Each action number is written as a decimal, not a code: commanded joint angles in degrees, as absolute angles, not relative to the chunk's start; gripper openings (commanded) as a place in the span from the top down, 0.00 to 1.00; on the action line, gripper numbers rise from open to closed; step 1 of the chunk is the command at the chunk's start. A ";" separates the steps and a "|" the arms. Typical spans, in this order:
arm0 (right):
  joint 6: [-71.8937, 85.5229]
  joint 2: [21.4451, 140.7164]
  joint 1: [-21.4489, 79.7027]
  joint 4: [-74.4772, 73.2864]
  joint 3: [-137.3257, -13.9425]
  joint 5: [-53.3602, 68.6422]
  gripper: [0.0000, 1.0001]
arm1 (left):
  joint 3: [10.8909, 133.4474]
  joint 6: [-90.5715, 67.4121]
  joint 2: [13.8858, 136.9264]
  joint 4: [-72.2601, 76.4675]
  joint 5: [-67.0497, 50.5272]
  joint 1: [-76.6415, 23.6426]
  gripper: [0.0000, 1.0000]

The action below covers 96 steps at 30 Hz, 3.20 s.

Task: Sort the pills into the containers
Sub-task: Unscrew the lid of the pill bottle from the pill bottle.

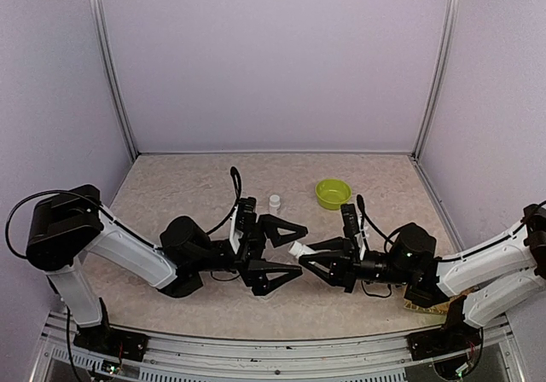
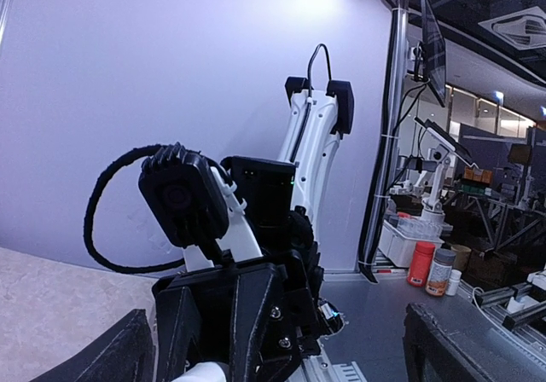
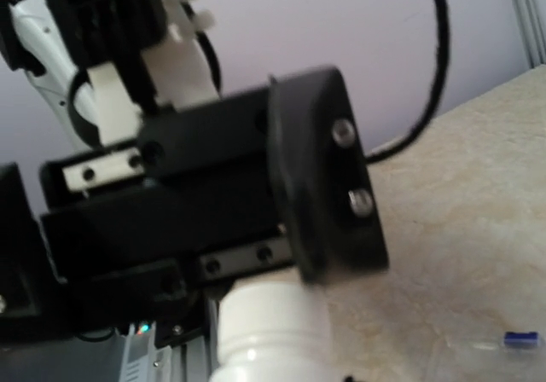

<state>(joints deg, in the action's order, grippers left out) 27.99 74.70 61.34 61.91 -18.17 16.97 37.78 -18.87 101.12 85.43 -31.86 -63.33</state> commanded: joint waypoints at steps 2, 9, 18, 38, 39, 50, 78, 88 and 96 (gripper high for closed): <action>28.31 74.43 61.09 65.72 -19.33 18.36 0.74 | 39.19 -20.74 102.46 90.28 -35.75 -62.93 0.06; 28.41 73.45 61.08 66.81 -18.11 16.26 0.74 | 39.37 -23.00 103.15 90.96 -36.14 -62.93 0.07; 28.30 74.02 61.19 68.28 -19.06 22.89 0.73 | 39.82 -23.15 104.08 90.40 -35.34 -62.75 0.05; 30.05 68.99 61.14 60.09 -16.35 3.33 0.74 | 38.58 -22.45 103.23 89.90 -34.45 -62.93 0.08; 30.13 68.47 61.12 59.77 -16.16 2.65 0.74 | 38.52 -22.41 103.23 89.72 -34.65 -62.91 0.08; 29.53 66.31 61.10 59.23 -15.28 0.41 0.74 | 39.47 -21.52 102.84 86.57 -35.85 -63.47 0.08; 28.94 69.37 61.08 61.82 -20.65 25.41 0.74 | 39.54 -12.16 94.38 74.60 -41.88 -59.74 0.33; 30.78 71.51 61.08 64.66 -21.00 27.51 0.74 | 38.69 -12.59 94.37 75.26 -42.96 -59.94 0.66; 28.29 71.62 61.09 61.79 -21.54 25.18 0.74 | 38.60 -14.41 94.31 74.54 -37.24 -60.69 0.80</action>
